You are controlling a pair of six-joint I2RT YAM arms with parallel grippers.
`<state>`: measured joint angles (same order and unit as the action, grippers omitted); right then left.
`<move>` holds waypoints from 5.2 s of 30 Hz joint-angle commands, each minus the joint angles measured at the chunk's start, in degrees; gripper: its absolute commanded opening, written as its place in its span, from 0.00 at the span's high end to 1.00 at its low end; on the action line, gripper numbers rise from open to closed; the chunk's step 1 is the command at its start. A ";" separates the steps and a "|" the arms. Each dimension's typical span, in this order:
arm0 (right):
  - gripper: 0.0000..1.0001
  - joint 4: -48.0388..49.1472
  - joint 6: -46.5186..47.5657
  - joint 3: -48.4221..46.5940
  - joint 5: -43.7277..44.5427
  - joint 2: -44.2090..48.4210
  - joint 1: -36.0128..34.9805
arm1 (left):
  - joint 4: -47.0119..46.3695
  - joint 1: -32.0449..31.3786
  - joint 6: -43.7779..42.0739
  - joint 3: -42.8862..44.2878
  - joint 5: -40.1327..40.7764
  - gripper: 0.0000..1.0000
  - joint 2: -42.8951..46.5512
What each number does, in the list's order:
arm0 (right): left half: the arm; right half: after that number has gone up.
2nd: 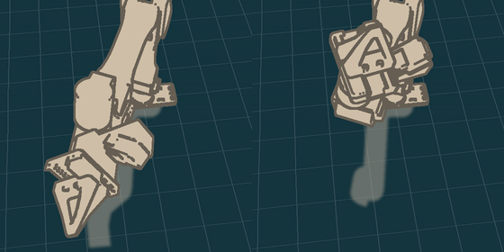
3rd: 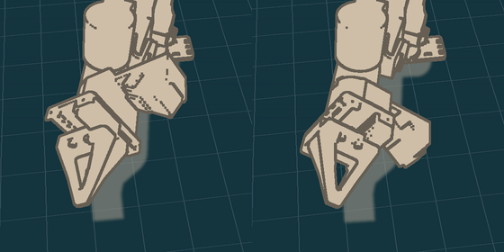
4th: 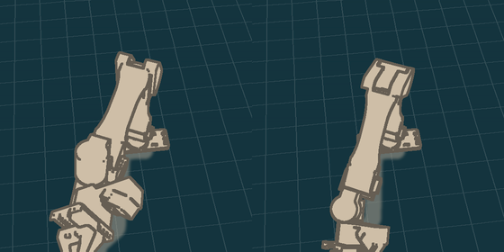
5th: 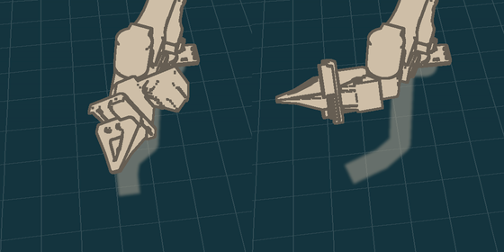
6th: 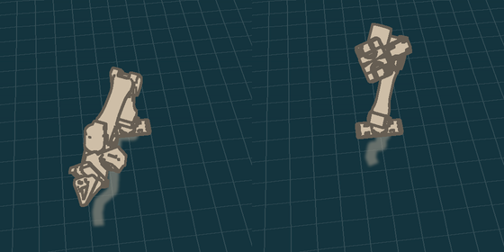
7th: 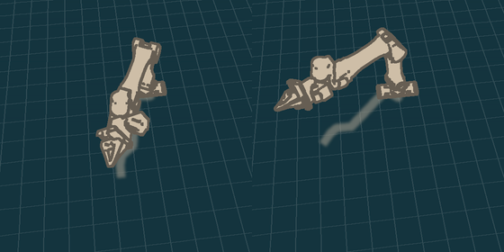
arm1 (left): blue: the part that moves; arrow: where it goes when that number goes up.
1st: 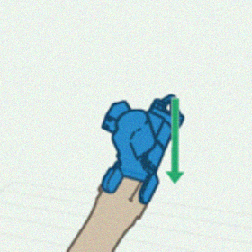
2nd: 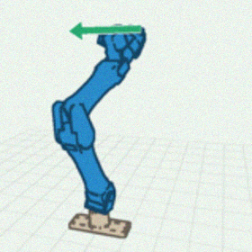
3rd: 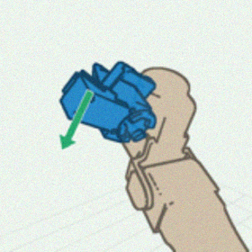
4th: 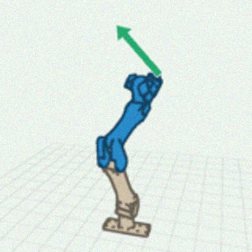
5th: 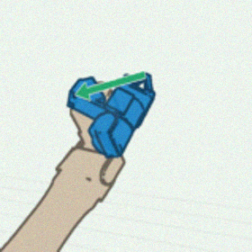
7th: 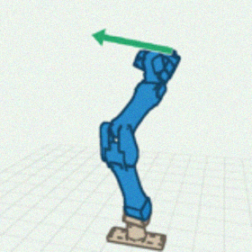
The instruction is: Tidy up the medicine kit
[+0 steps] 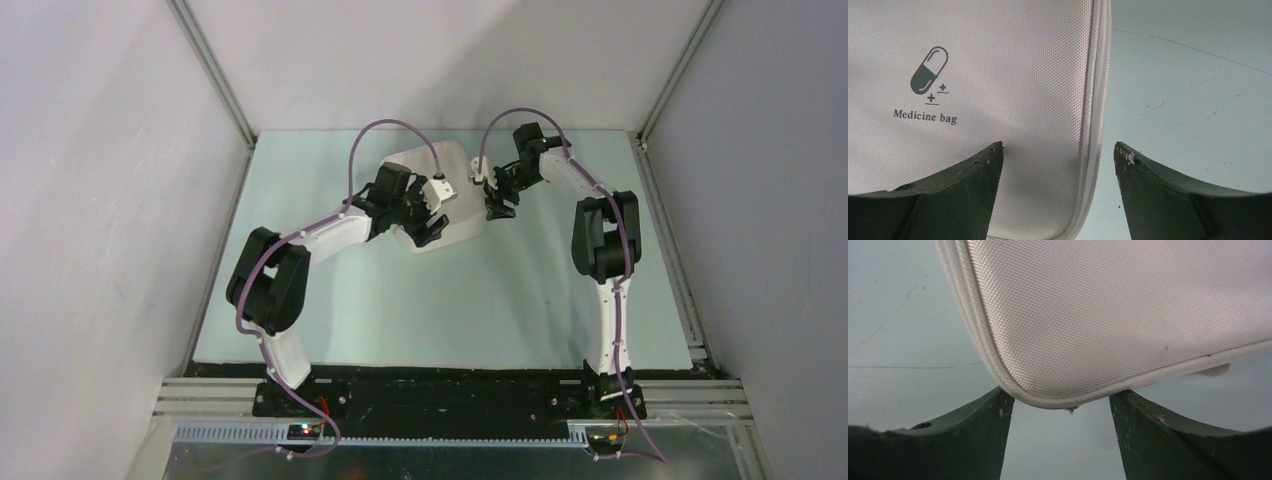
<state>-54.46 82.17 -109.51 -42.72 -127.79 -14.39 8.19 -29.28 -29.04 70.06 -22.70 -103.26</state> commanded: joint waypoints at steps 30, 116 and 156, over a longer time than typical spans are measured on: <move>1.00 -9.21 -15.54 9.51 -4.32 14.32 -1.70 | -5.39 -0.40 6.24 2.30 5.49 0.20 -1.83; 1.00 1.21 -47.83 -4.74 20.97 -1.45 0.24 | 2.47 16.80 49.65 50.75 -8.04 0.05 -35.64; 1.00 -1.57 -38.24 -10.96 15.09 -6.40 -4.39 | 16.85 0.77 -25.83 -3.84 -10.12 0.10 12.41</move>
<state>-51.37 42.30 -122.37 -24.73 -134.50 -17.85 23.75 -26.87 -49.93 65.21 -31.62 -89.03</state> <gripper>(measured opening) 0.009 0.905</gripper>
